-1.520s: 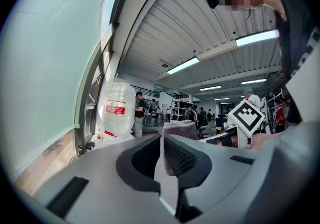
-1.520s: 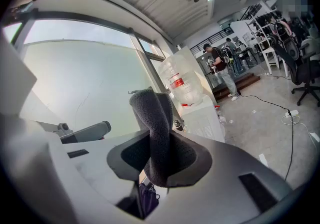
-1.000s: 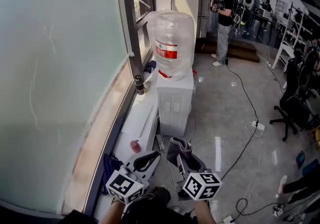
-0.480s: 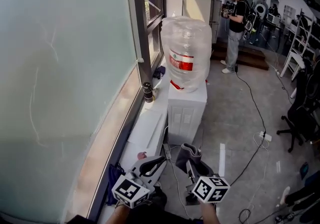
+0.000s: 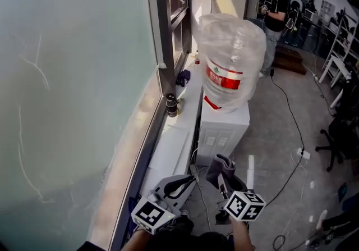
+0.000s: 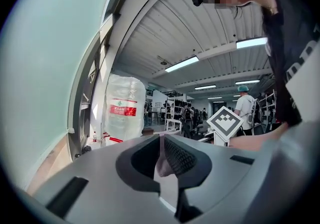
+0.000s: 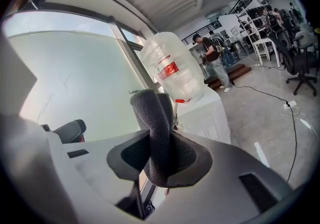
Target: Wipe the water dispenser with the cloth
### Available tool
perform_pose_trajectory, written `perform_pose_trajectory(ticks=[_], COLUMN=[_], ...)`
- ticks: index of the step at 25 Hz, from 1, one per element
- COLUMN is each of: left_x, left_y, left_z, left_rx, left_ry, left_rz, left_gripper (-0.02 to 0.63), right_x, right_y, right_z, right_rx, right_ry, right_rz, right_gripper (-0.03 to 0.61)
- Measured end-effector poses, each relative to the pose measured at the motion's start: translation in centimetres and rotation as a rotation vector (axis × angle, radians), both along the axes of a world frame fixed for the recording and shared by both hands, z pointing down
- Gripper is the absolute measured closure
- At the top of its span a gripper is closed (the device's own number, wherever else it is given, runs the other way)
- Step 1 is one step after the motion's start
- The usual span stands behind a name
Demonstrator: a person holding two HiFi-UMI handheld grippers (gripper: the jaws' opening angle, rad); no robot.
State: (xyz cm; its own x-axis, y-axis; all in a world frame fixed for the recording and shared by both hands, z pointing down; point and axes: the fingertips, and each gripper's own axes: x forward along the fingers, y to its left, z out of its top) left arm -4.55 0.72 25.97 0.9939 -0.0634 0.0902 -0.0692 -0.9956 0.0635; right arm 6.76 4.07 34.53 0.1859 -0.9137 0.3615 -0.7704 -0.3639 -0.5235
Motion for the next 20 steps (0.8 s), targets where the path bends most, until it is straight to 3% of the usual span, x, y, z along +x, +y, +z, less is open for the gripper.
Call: perform_pose_trajectory(ticks=[10,20], left_x=[1.9,7.1], left_y=[-5.1,-7.2], left_z=[2.3,2.2], left_rx=[-0.047,-0.049], left_ry=[-0.025,-0.042], left_rz=[-0.035,-0.115], left_gripper=[0.578,0.578], right_x=[3.8,10.5], right_y=[-5.9,-12.7], right_z=[1.6,4.6], right_rx=[-0.045,-0.112], right_ry=[-0.019,-0.017], right_rz=[-0.006,-0.131], right_gripper=[0.478,0.479])
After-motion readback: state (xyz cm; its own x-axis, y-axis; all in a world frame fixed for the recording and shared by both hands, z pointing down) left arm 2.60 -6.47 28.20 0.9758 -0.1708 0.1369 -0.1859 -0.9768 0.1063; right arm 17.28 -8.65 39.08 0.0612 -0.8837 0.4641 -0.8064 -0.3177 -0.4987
